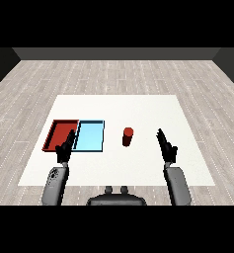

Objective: Pick the red can and put it in the red box

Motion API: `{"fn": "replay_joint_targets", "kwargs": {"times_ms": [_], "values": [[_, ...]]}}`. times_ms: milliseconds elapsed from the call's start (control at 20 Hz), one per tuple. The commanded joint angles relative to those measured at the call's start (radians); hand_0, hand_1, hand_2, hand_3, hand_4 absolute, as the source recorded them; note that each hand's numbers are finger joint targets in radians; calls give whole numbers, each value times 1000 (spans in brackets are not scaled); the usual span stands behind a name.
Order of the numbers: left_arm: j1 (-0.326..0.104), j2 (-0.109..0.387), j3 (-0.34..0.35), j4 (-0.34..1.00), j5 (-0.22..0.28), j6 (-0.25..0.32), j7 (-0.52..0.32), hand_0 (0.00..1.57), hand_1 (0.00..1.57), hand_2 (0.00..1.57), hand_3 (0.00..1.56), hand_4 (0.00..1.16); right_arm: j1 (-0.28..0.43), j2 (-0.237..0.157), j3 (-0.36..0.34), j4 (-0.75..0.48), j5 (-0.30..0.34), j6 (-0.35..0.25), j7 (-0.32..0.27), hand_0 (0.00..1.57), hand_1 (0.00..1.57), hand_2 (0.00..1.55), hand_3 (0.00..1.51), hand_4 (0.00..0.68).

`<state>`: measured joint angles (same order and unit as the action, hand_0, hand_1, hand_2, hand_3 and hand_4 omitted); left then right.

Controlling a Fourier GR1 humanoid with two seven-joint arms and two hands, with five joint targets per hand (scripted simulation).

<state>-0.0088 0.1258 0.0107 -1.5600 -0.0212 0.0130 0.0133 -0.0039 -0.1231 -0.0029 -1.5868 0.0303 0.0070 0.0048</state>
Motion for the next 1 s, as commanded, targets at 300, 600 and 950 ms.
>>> {"fn": "replay_joint_targets", "kwargs": {"times_ms": [300,600,950], "values": [[-68,-71,19,-110,79,-43,-239,0,0,0,0,0,-37,-13,-113,-40,-154,119,-186,0,0,0,0,0],[-59,-117,-9,-28,33,-29,-406,0,0,0,0,0,-54,-30,-148,110,-184,214,-368,0,0,0,0,0],[35,-75,32,-131,92,-87,-409,0,0,0,0,0,25,-31,-146,0,-174,231,-341,0,0,0,0,0]]}}
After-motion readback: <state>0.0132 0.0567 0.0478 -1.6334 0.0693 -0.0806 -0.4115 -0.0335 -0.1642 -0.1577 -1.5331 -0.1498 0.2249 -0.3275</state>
